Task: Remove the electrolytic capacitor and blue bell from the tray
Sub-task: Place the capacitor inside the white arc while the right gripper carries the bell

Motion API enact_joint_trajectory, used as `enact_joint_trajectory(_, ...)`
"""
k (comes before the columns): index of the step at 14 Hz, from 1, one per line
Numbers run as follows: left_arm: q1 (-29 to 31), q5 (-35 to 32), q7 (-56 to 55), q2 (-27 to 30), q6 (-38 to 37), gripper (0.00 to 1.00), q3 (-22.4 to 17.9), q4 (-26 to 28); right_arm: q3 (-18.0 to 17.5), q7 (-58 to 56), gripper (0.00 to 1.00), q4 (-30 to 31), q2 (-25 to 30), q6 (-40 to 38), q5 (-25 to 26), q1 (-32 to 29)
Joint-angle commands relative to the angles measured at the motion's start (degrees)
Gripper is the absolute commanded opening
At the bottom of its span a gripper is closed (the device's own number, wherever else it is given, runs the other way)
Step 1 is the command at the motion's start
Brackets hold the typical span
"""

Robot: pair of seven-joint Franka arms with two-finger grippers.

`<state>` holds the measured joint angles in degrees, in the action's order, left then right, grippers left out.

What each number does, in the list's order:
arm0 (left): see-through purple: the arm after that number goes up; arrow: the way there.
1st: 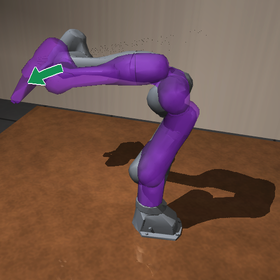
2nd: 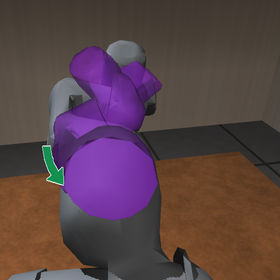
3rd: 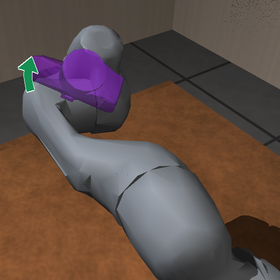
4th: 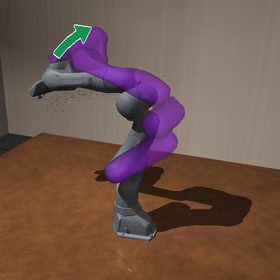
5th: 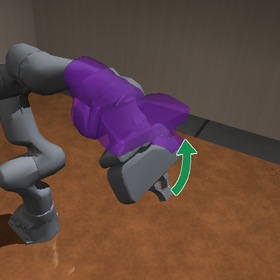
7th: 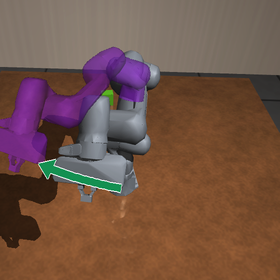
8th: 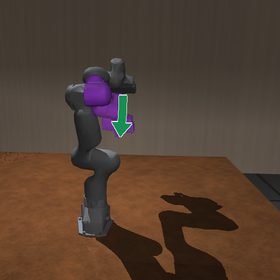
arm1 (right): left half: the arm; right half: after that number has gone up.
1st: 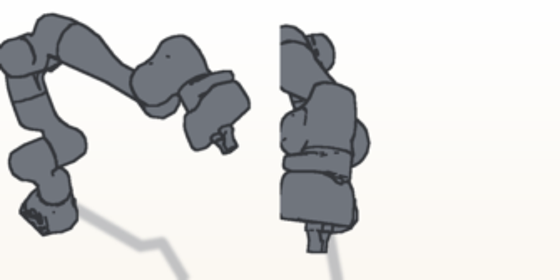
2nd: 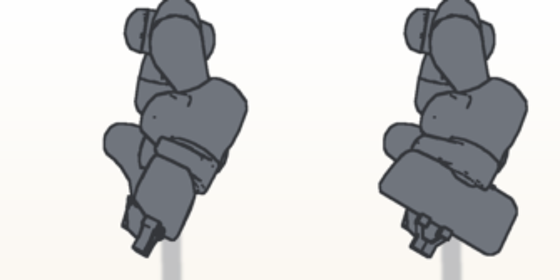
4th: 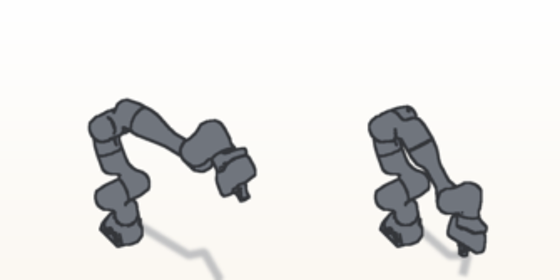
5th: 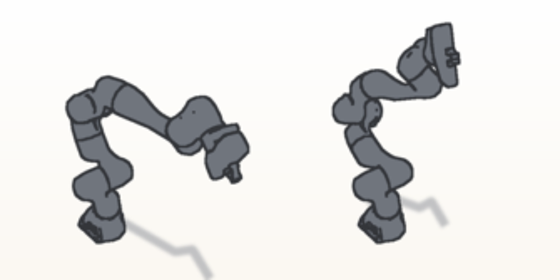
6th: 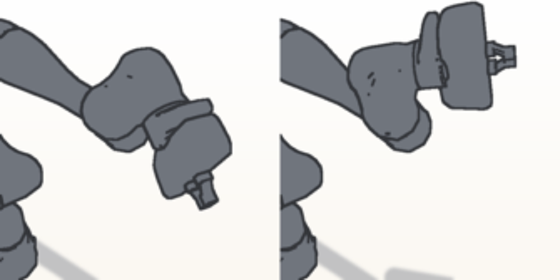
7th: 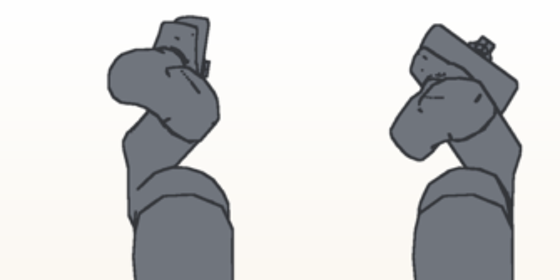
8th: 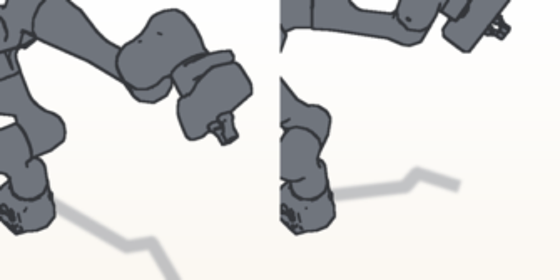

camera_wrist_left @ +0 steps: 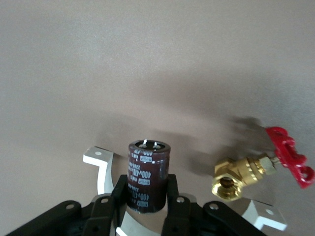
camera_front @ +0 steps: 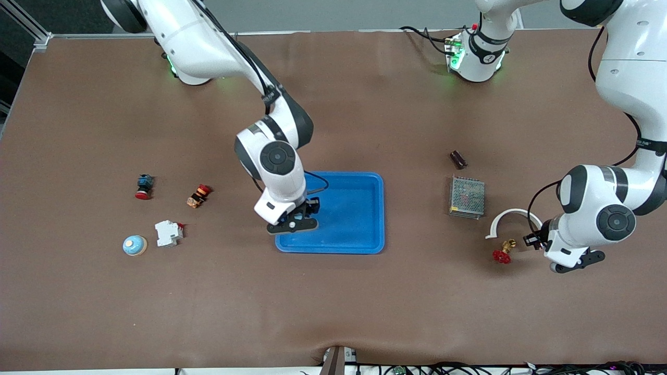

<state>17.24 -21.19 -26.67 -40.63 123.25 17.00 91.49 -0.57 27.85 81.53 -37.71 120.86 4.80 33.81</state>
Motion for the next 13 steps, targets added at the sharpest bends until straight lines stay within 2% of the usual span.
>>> enact_joint_trajectory(1,0.33,-1.4,0.3,-0.33,0.06,0.0,0.32,-0.7,-0.58,-7.25,0.49,2.4,6.58,-6.31,0.65,-2.95)
enact_joint_trajectory(5,0.6,-1.4,0.39,-2.08,3.4,0.0,0.23,-0.61,-0.75,-22.01,0.49,4.42,13.35,-13.88,0.3,-9.01)
enact_joint_trajectory(7,0.6,-1.32,0.3,-2.7,4.19,0.0,0.23,-0.79,-0.75,-30.17,0.49,6.87,16.34,-15.3,0.3,-12.96)
enact_joint_trajectory(8,0.51,-1.31,0.3,-2.79,4.37,0.09,0.23,-0.79,-0.75,-35.53,0.49,8.19,17.49,-15.3,0.12,-15.33)
enact_joint_trajectory(9,0.34,-1.31,0.3,-2.79,4.37,0.35,0.23,-0.79,-0.75,-40.71,0.49,9.16,18.19,-15.3,-0.92,-18.05)
enact_joint_trajectory(10,0.33,-1.31,-0.22,-2.79,4.37,0.71,0.23,-0.88,-0.75,-46.33,0.49,9.78,18.37,-15.21,-1.98,-20.86)
enact_joint_trajectory(11,0.33,-1.31,-0.49,-2.44,4.37,1.0,0.23,-0.88,-0.75,-52.13,0.49,9.87,18.46,-15.3,-2.95,-23.41)
enact_joint_trajectory(13,0.16,-1.31,-0.66,-1.82,4.28,1.0,0.41,-0.88,-0.75,-58.84,0.49,11.1,18.38,-14.86,-3.39,-27.11)
